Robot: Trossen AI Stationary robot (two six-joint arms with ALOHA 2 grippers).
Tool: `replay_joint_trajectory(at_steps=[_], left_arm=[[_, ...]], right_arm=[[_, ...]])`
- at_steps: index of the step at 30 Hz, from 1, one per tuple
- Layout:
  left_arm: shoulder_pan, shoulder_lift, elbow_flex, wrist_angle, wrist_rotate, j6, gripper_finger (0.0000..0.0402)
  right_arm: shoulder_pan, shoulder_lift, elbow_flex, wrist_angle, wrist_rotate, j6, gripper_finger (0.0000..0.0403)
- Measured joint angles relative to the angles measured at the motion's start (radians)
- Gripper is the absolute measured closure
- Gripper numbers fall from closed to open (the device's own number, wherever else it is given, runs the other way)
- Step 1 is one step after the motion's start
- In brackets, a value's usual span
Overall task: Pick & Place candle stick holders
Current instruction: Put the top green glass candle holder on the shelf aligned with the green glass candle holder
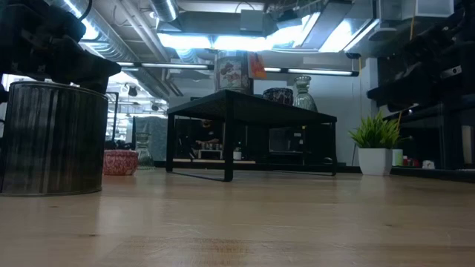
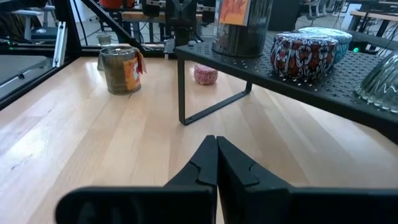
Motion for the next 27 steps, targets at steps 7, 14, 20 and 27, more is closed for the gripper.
replay_joint_trajectory(at_steps=[7, 14, 20, 27], left_arm=[[0.0, 0.0, 0.0, 0.0, 0.0, 0.0, 0.0395], [0.0, 0.0, 0.0, 0.0, 0.0, 0.0, 0.0395], [0.0, 0.0, 0.0, 0.0, 0.0, 0.0, 0.0395], [0.0, 0.0, 0.0, 0.0, 0.0, 0.0, 0.0395]], right_arm=[[0.0, -0.049, 0.0, -0.058, 0.0, 0.0, 0.0403], [0.0, -0.074, 0.0, -0.057, -0.003, 0.0, 0.0403], [0.0, -0.089, 0.001, -0.057, -0.009, 0.0, 0.0403], [0.0, -0.121, 0.001, -0.057, -0.009, 0.0, 0.0403]])
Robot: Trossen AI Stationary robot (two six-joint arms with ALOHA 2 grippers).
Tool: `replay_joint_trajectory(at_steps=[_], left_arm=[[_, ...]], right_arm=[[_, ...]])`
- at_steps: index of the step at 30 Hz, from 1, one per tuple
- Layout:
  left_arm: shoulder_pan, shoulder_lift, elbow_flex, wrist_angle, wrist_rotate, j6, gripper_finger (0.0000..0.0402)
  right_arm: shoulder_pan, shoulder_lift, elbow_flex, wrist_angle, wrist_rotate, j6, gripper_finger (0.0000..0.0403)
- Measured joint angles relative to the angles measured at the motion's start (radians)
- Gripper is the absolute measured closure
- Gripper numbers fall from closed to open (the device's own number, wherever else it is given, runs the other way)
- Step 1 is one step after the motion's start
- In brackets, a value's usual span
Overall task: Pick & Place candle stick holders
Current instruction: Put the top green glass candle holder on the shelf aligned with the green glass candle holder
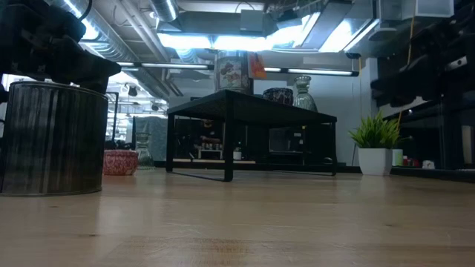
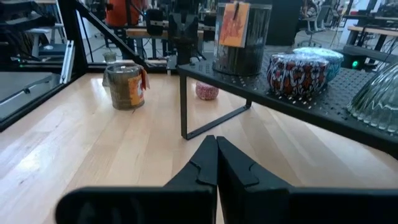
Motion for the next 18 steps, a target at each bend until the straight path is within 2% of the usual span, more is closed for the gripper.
replay_joint_trajectory(at_steps=[18], left_arm=[[0.0, 0.0, 0.0, 0.0, 0.0, 0.0, 0.0395]], right_arm=[[0.0, -0.089, 0.0, 0.0, 0.001, -0.003, 0.0403]])
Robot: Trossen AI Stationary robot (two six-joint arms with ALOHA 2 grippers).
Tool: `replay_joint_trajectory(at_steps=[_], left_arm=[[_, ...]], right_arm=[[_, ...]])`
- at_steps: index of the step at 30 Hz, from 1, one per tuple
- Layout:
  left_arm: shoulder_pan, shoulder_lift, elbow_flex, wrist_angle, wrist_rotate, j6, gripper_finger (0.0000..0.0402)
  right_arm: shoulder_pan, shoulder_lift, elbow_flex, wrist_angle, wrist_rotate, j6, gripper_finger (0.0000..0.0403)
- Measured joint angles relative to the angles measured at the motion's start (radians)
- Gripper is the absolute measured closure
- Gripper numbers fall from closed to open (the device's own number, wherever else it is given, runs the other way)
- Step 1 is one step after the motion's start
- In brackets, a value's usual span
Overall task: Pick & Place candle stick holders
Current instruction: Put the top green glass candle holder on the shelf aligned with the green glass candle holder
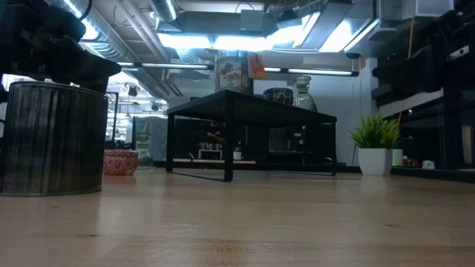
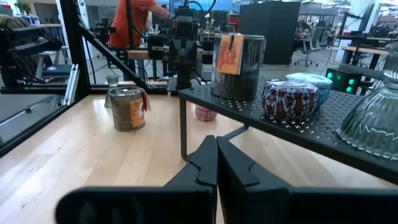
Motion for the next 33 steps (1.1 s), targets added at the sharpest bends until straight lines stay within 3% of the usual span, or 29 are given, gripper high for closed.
replay_joint_trajectory(at_steps=[33], left_arm=[[0.0, 0.0, 0.0, 0.0, 0.0, 0.0, 0.0395]], right_arm=[[0.0, -0.062, 0.0, 0.0, 0.0, 0.0, 0.0403]])
